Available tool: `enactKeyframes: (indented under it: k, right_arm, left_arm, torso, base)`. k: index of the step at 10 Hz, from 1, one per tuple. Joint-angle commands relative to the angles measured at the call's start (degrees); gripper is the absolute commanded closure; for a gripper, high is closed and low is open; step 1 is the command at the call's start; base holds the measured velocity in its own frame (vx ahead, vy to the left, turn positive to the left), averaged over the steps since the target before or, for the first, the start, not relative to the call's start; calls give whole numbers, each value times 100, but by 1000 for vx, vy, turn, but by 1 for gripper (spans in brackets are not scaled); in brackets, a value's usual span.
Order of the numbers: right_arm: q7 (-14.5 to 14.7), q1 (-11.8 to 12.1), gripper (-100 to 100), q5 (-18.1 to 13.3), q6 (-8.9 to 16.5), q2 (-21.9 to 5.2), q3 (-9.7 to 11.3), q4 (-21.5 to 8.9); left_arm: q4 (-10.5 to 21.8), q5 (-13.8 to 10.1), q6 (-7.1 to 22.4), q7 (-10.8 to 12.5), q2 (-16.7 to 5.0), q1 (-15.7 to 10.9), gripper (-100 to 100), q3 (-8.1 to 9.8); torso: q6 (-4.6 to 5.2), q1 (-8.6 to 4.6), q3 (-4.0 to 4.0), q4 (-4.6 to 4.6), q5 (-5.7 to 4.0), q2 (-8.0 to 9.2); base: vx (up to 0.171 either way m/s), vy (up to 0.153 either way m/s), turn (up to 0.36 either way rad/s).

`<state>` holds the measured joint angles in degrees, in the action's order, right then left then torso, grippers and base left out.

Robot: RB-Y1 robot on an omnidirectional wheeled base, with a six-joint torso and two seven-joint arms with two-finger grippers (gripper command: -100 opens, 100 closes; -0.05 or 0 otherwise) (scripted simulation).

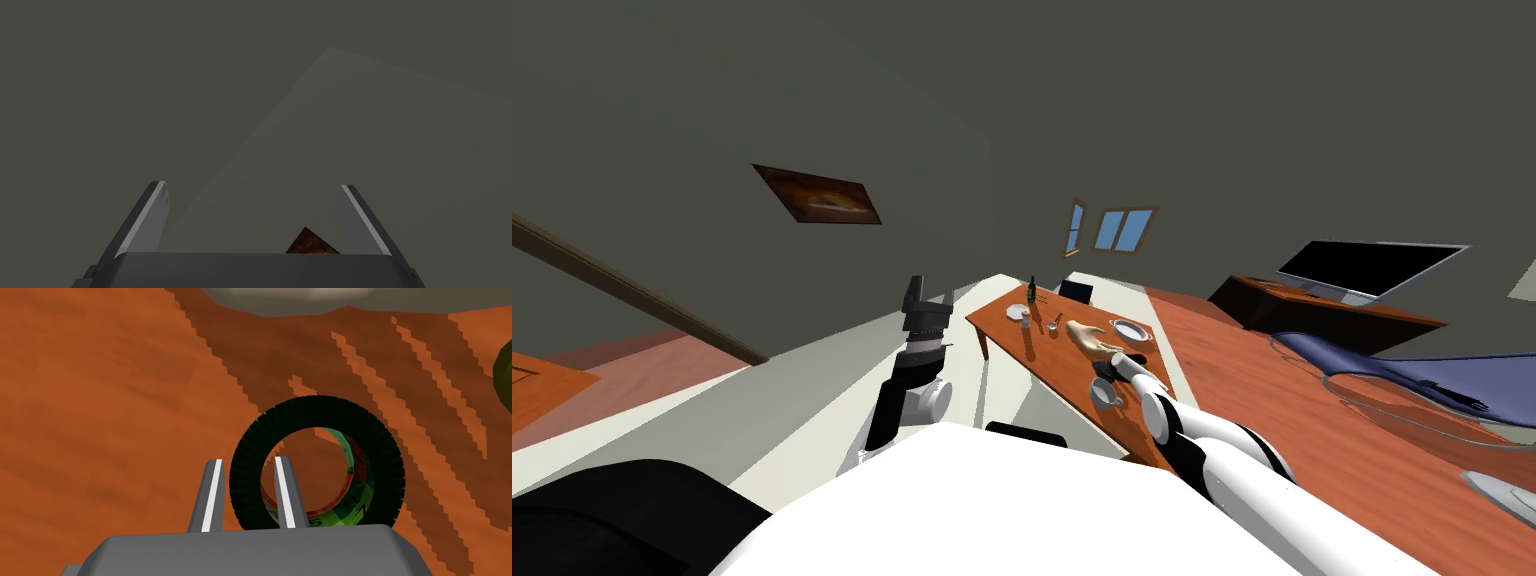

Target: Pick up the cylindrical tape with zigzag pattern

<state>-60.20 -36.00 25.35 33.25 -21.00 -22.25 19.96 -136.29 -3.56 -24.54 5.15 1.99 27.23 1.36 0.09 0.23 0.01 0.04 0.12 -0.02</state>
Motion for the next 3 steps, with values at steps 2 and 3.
enactKeyframes:
  k: [2, 3]
  right_arm:
    - [37, 46, 100, 0, 49, 14, 10, 116]
    - [30, 53, 0, -3, 68, 18, 12, 138]
  left_arm:
    - [0, 0, 0, 0, 0, 0, 0, 0]
    - [0, 0, 0, 0, 0, 0, 0, 0]
  torso:
    - [-2, -5, 2, 1, -1, 3]
    - [-2, -13, 4, 1, -2, 6]
  base:
    - [6, 26, -21]
    - [0, 0, 0]
